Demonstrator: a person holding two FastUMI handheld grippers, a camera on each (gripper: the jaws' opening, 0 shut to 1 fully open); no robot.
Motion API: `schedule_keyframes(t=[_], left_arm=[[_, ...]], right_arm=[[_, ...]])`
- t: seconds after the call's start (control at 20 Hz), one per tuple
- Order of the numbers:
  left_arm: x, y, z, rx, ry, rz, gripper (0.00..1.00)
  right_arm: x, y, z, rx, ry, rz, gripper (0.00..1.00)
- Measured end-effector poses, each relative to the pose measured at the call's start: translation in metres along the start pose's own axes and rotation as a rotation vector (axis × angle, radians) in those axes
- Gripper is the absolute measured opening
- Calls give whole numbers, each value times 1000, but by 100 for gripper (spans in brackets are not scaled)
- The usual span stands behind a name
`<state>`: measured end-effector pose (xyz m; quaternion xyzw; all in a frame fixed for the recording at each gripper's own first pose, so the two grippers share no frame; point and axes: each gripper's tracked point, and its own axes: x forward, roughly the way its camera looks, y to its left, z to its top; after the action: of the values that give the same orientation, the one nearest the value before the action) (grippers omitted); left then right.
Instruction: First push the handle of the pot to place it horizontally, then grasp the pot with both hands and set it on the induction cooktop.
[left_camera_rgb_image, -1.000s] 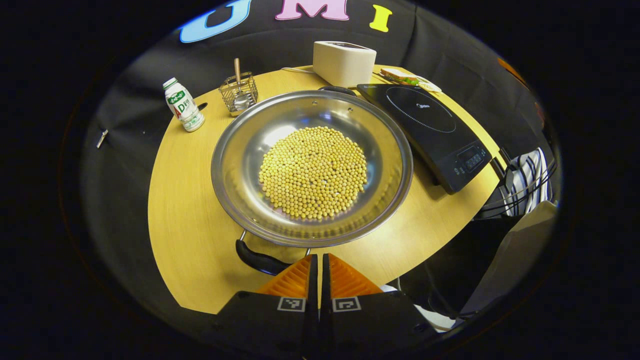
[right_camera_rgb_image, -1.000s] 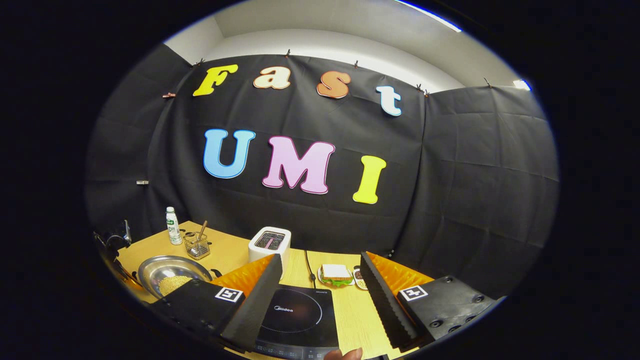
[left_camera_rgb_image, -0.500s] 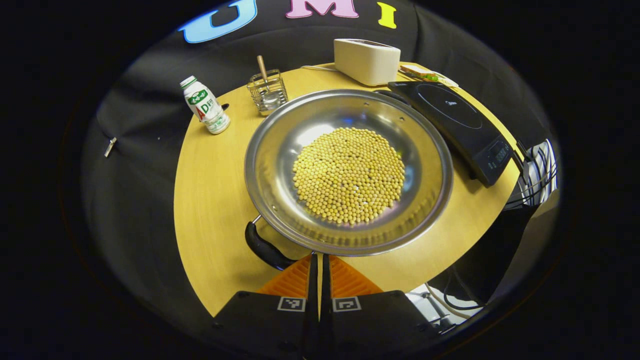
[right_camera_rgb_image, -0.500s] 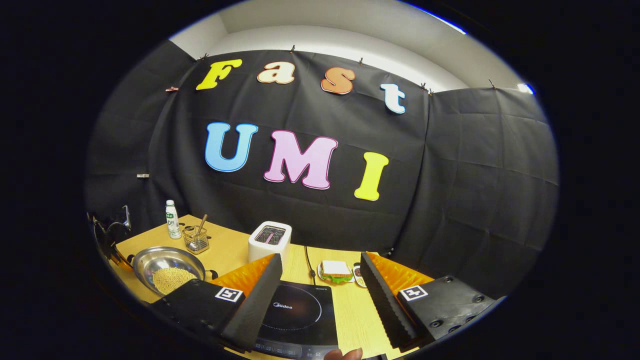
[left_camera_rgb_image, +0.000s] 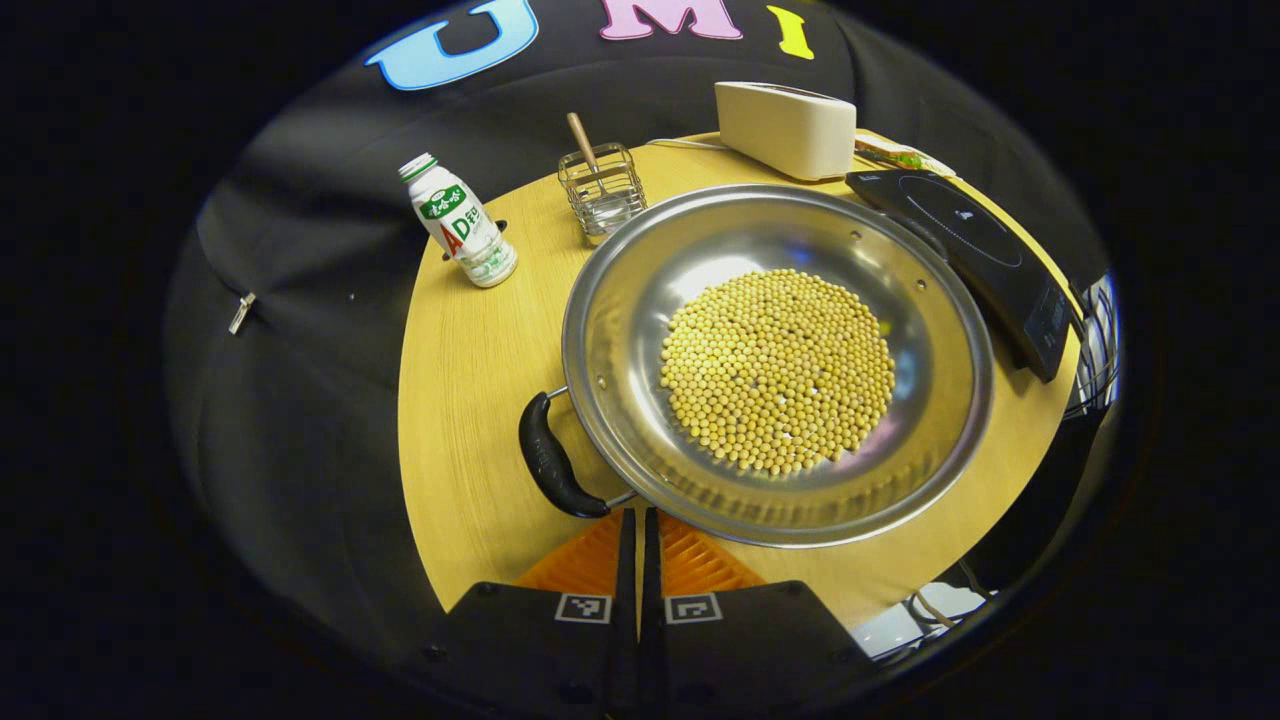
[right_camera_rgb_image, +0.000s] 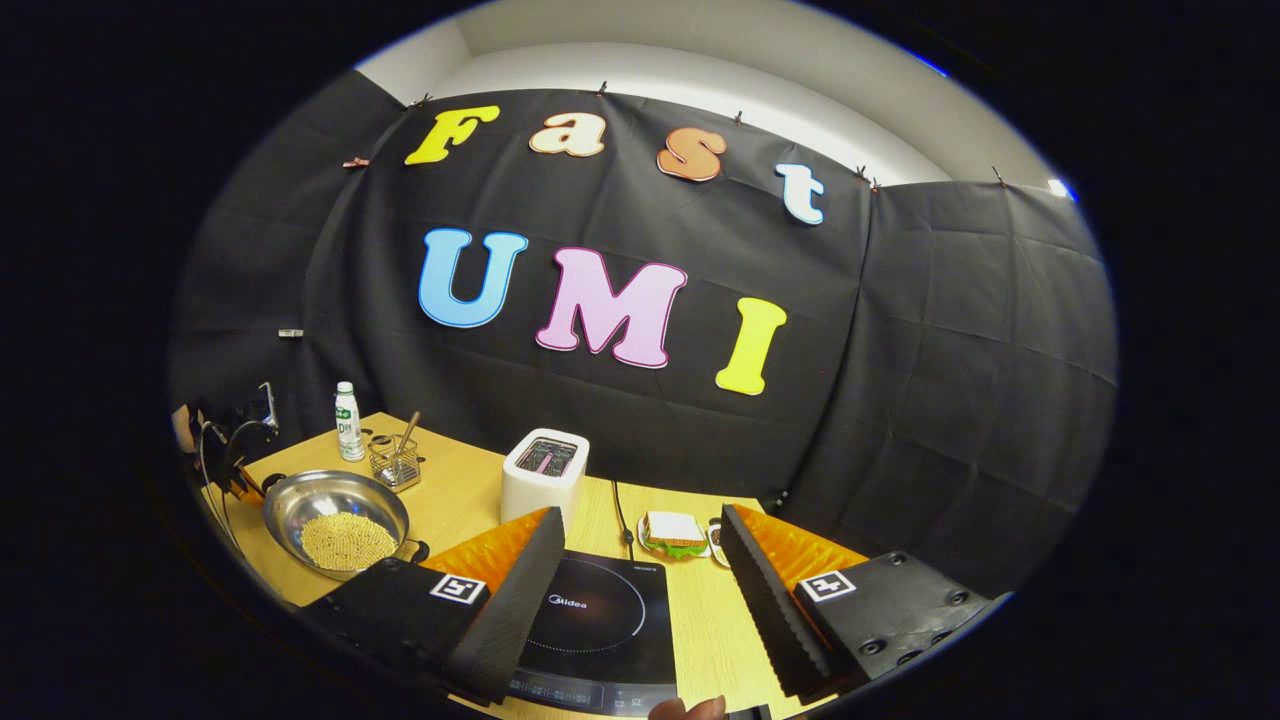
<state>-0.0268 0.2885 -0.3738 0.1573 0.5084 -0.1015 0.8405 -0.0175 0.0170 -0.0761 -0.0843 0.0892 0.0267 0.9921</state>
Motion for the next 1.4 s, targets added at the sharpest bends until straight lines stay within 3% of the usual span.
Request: schedule_keyframes(t=[0.5,0.75,0.9,0.95,1.1,1.4], left_arm=[[23,31,23,-12,-30,21,5],[7,41,12,-54,-58,94,5],[-17,40,8,-104,-127,114,30],[-26,37,9,-131,-161,113,51],[-56,34,26,-207,-301,110,99],[-79,33,62,-366,-432,40,97]], right_arm=[[3,16,-8,-11,34,8,98],[6,25,-10,-1,46,33,98],[9,35,-16,16,72,64,98],[9,38,-17,24,75,74,98],[14,54,-19,50,92,123,98],[30,108,-42,165,219,265,98]])
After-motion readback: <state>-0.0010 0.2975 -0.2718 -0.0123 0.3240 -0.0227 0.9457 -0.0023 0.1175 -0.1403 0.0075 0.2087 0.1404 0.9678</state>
